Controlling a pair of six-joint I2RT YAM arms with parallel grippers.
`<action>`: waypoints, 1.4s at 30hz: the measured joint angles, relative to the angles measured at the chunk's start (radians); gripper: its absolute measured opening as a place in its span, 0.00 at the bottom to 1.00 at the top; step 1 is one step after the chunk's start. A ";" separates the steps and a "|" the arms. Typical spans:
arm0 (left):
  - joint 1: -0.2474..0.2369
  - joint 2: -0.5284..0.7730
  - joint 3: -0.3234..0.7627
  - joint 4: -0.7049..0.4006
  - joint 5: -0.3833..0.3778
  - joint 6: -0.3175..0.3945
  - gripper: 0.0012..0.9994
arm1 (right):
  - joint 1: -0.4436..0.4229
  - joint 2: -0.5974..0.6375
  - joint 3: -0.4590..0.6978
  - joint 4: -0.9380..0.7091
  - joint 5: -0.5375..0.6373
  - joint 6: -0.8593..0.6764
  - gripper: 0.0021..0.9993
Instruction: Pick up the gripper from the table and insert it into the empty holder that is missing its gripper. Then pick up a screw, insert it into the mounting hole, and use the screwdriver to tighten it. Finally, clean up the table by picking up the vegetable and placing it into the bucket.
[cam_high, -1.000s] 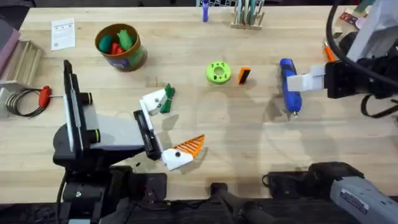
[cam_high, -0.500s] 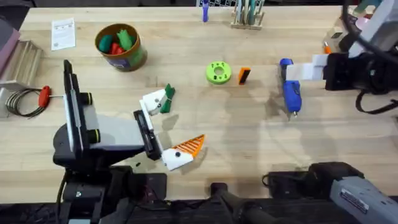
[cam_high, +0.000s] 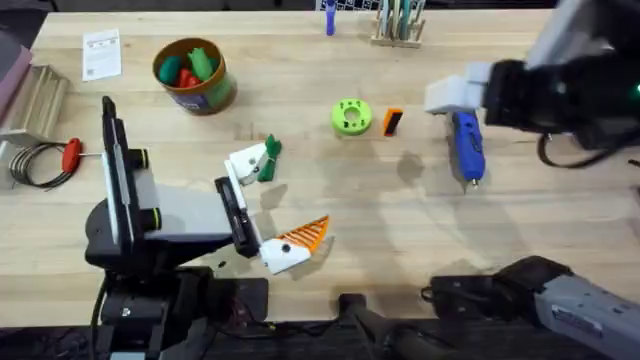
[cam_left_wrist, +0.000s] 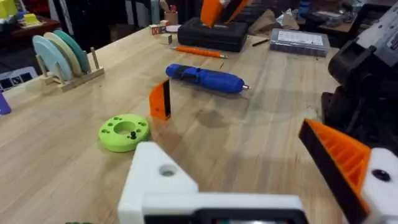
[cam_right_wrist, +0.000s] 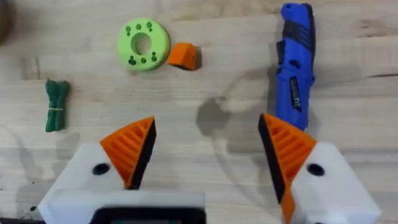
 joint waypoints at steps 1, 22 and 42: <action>0.000 0.000 0.000 0.000 0.000 0.000 0.99 | 0.027 0.033 0.030 -0.022 0.019 0.022 0.99; 0.000 0.000 0.000 0.000 0.002 0.000 0.99 | 0.193 0.624 0.523 -0.217 0.110 0.129 0.99; 0.000 0.000 0.000 0.000 0.003 0.000 0.99 | 0.070 0.820 0.523 -0.217 0.002 0.213 0.98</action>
